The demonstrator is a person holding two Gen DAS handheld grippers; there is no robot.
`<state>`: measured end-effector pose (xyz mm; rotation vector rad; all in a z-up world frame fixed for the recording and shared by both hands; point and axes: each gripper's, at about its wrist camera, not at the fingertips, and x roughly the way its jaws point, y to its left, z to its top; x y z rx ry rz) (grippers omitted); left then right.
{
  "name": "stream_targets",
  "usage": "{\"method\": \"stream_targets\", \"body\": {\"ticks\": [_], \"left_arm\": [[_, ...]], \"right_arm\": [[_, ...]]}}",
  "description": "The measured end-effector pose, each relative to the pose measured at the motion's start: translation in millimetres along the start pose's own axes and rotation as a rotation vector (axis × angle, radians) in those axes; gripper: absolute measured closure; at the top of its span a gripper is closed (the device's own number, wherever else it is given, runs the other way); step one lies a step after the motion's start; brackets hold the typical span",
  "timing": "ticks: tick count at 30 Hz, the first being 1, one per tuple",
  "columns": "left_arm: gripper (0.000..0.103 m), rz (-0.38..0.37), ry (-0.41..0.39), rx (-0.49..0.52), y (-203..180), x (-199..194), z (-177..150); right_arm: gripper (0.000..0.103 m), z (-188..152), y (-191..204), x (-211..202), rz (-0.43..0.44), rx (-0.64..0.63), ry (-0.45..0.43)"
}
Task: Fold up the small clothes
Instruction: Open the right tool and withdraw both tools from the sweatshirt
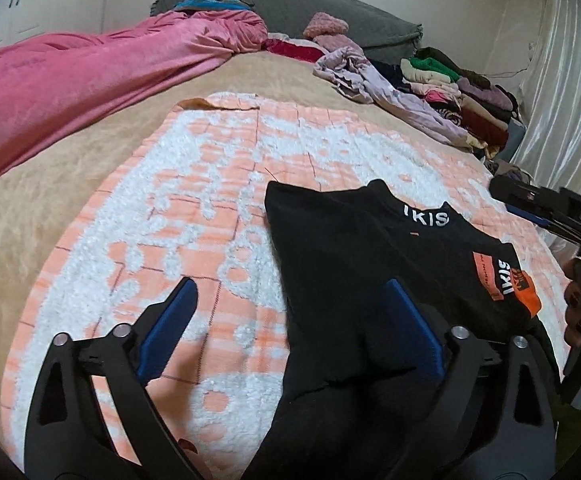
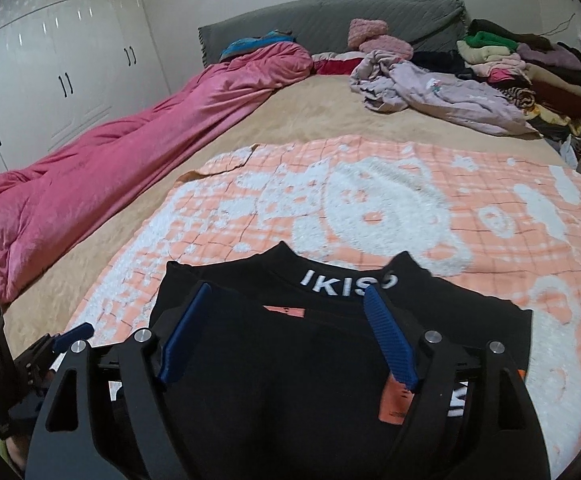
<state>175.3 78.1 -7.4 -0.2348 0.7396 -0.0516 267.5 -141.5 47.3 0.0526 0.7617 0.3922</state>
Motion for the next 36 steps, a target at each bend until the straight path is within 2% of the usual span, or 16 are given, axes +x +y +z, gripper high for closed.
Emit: {"method": "stream_targets", "body": {"ticks": [2,4,15,20,36], "left_arm": [[0.014,0.005,-0.009,0.003,0.0,-1.9,0.5],[0.010,0.012,-0.019,0.005,0.6,-4.8,0.7],[0.010,0.039,-0.091,0.013,6.7,-28.2,-2.2],[0.010,0.024,-0.102,0.010,6.4,-33.3,-7.5],[0.010,0.032,-0.121,0.117,-10.3,-47.8,-40.4]], "right_arm": [[0.025,-0.7,-4.6,-7.1,-0.006,0.004,-0.010],[0.025,-1.8,-10.4,-15.4,-0.014,0.013,-0.019],[0.025,-19.6,-38.7,-58.2,-0.085,0.039,-0.063],[0.025,-35.4,-52.0,-76.7,-0.129,0.053,-0.077],[0.025,-79.4,-82.7,-120.5,-0.167,0.119,-0.075]]}}
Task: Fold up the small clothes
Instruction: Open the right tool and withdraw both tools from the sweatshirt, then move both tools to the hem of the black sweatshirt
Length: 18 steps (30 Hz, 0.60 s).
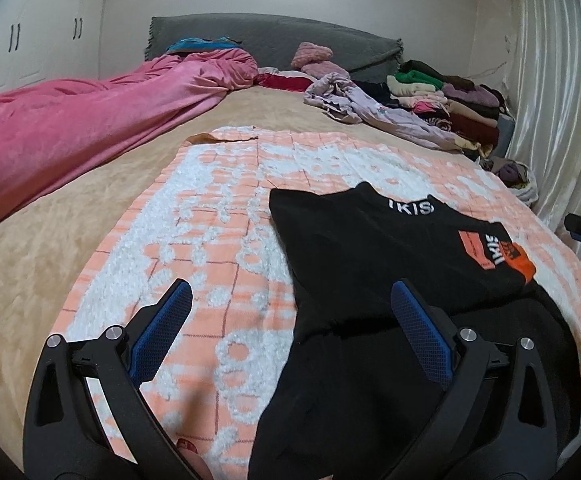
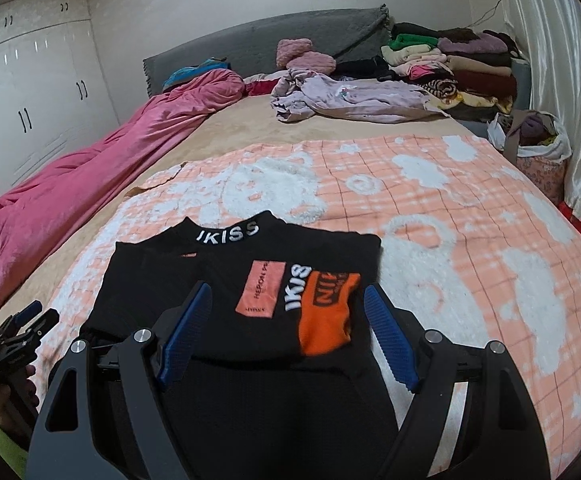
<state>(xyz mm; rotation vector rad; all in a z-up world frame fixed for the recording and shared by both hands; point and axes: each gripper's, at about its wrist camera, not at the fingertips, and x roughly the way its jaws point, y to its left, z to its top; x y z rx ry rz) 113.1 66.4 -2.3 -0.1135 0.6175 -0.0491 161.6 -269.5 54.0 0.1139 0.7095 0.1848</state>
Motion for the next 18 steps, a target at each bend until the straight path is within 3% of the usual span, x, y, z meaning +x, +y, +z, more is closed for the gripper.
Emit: {"method": "stream_targets", "body": {"ticks": [18], "left_arm": [[0.010,0.024,0.067,0.077,-18.2,-14.4,-30.0]], "right_arm": [[0.025,-44.3,-9.2,-21.6,0.022,0.036,0.034]]}}
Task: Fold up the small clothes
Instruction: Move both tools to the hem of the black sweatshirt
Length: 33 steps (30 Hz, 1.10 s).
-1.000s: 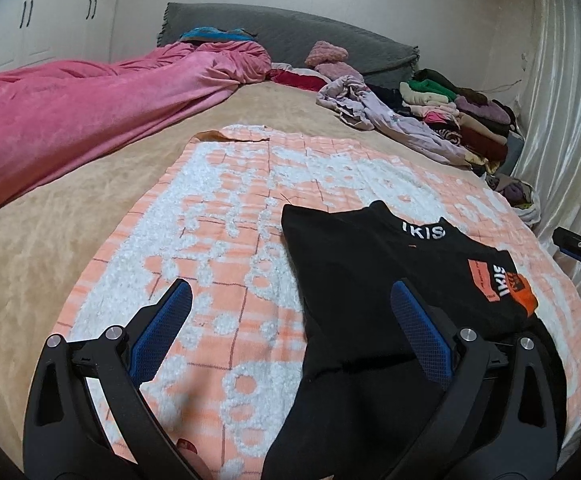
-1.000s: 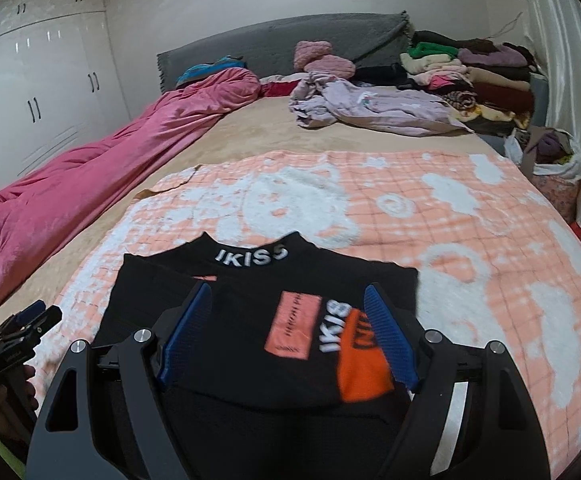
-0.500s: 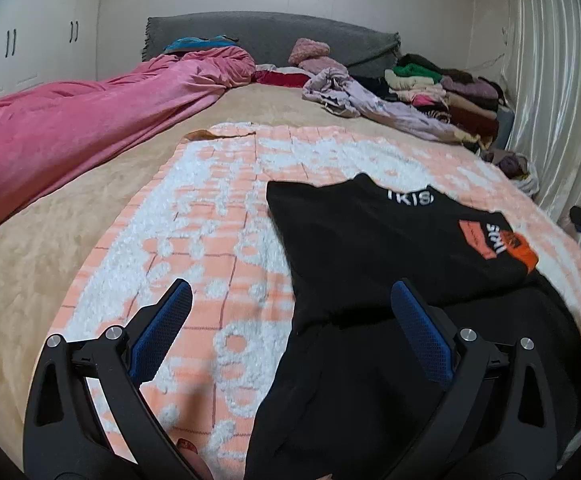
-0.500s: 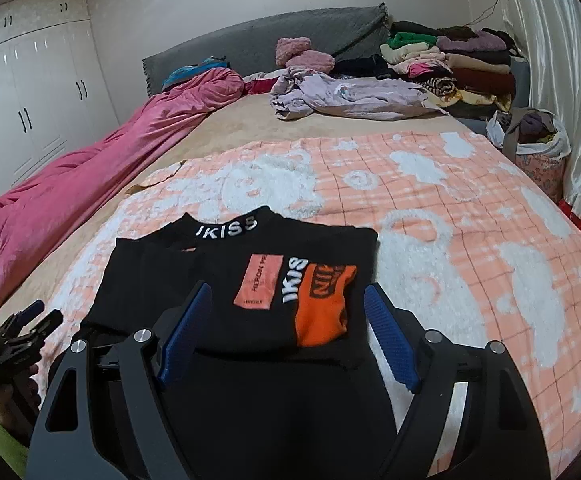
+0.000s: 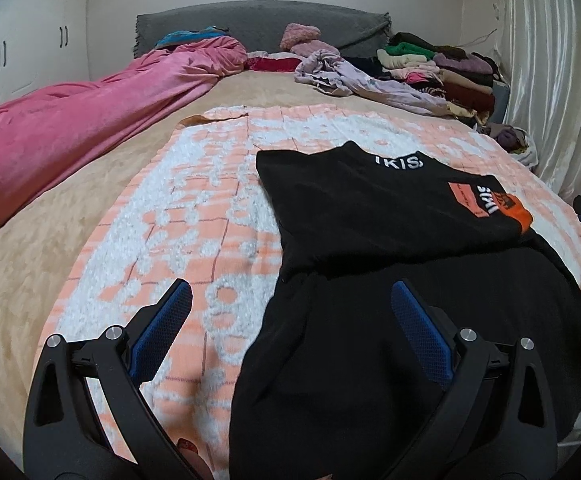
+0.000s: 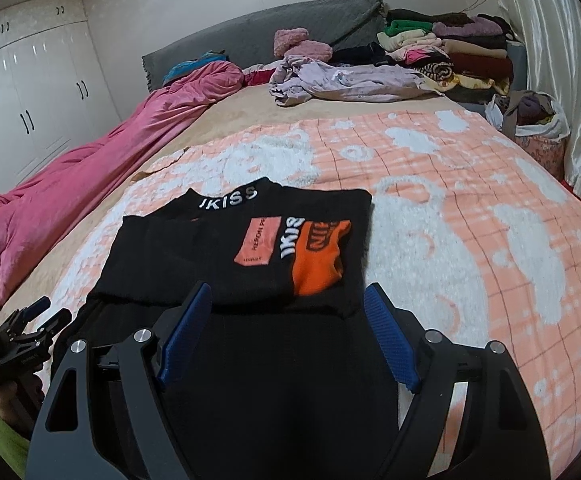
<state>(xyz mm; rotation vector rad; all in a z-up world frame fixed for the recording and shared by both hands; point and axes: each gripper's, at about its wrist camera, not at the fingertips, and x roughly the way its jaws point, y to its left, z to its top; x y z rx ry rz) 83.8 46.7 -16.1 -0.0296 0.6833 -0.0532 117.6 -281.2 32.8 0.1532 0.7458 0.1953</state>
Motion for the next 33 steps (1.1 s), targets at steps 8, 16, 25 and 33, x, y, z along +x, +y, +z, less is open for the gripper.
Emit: {"method": "stream_targets", "body": {"ticks": [8,16,25,33], "left_arm": [[0.010,-0.001,0.041,-0.003,-1.4,-8.3,-10.4],[0.010,0.008,0.072,-0.009,0.7,-20.0,-21.4],[0.010,0.024,0.099,-0.013,5.5,-35.6,-32.2],[0.010,0.040,0.116,-0.025,14.7,-50.9,-44.2]], "right_arm": [[0.025,-19.2,-11.1,-11.1,-0.025,0.006,0.017],[0.025,-42.3,-20.4,-27.9,-0.044,-0.005,0.035],[0.025,-65.9,-24.0,-42.3,-0.026,-0.002,0.056],[0.025,-80.5,-24.6,-50.6,-0.005,-0.004,0.079]]}}
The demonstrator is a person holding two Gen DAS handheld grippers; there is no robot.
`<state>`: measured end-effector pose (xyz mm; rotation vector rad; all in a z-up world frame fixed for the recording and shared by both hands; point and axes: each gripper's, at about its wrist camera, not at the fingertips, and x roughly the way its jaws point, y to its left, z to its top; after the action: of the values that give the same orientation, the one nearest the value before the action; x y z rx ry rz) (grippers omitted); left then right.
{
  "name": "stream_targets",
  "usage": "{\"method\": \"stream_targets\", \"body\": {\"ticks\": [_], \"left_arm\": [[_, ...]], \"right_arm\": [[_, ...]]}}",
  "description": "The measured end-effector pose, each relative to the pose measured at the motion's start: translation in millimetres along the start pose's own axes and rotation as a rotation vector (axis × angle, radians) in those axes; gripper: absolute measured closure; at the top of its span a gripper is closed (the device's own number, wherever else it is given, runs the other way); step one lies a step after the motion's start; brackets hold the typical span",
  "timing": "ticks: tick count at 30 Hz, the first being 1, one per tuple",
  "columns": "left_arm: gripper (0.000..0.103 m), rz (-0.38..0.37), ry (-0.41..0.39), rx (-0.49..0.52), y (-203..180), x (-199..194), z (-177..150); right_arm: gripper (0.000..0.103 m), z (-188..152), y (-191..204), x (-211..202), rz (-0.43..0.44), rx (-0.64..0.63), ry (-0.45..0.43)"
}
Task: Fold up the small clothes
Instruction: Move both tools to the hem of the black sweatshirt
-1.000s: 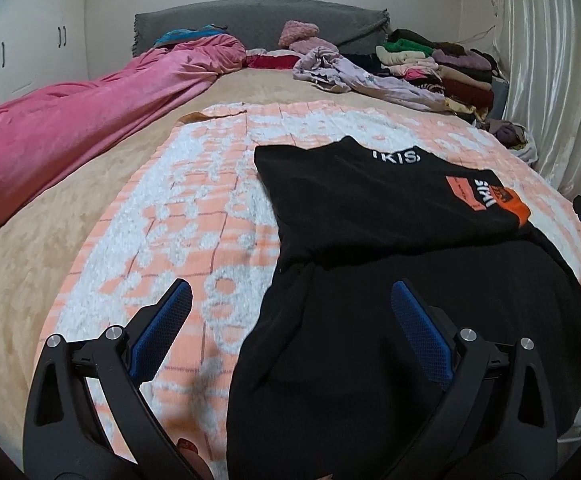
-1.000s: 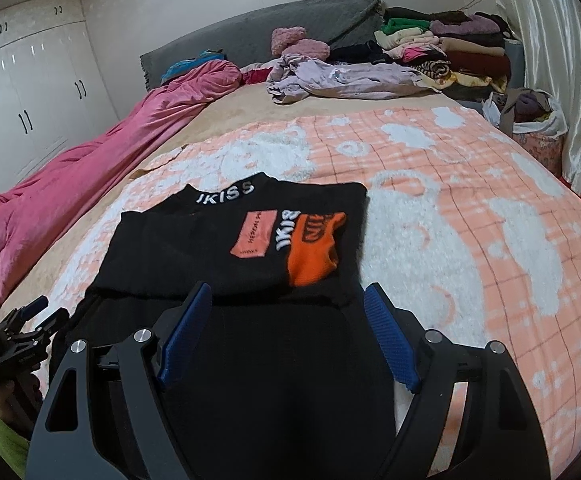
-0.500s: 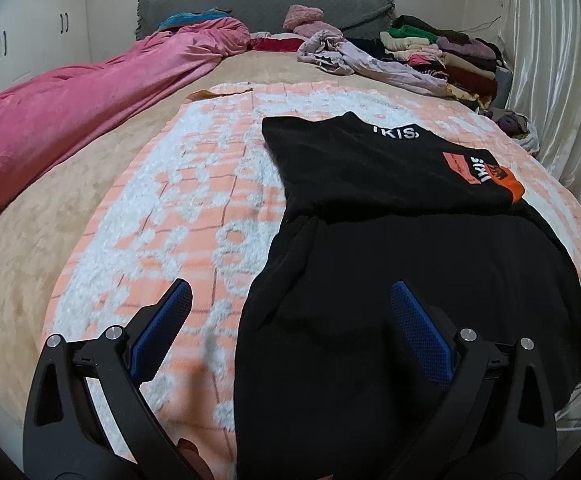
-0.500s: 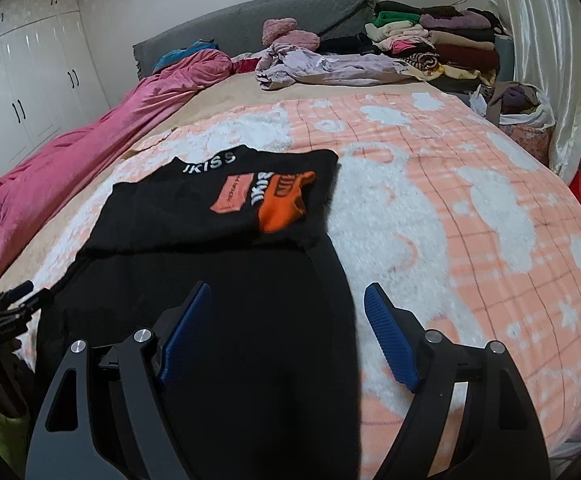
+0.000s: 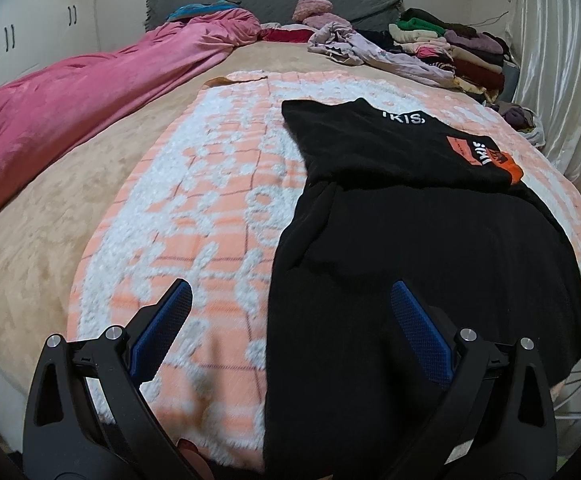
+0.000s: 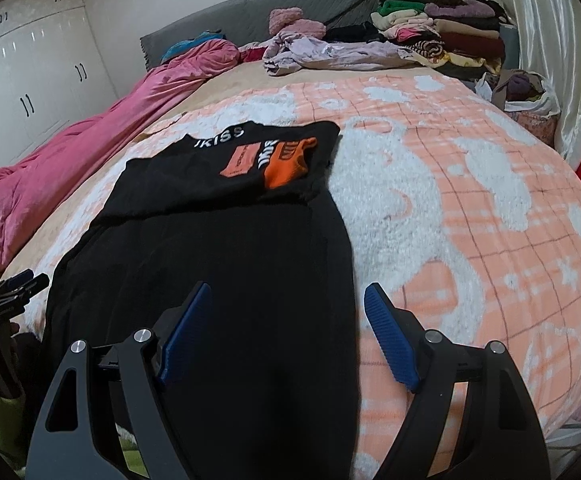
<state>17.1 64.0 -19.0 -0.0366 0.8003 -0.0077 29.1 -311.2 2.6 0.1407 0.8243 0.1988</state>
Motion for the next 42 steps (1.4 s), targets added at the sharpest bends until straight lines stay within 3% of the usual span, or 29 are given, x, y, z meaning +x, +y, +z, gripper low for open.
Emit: {"method": "stream_targets", "body": {"ticks": [18,26,34,42], "left_arm": [[0.010,-0.022,0.089,-0.062,26.5,-7.7,-30.8],[0.011,-0.032,0.129,-0.037,27.7,-9.8,-49.1],[0.047,-0.085,0.150,0.015,10.8,-9.8,-54.0],[0.051,-0.107,0.190,0.024,6.4,0.7,-60.3]], "right_arm": [[0.025,-39.9,1.2,-2.3,0.025,-0.015,0.094],[0.025,-49.1,-3.8,-5.6,0.015,-0.018,0.113],[0.025,-55.1,-8.1,-11.0,0.013,-0.025,0.123],[0.026,-61.3,-16.0,-12.2,0.021,-0.014,0.148]]}}
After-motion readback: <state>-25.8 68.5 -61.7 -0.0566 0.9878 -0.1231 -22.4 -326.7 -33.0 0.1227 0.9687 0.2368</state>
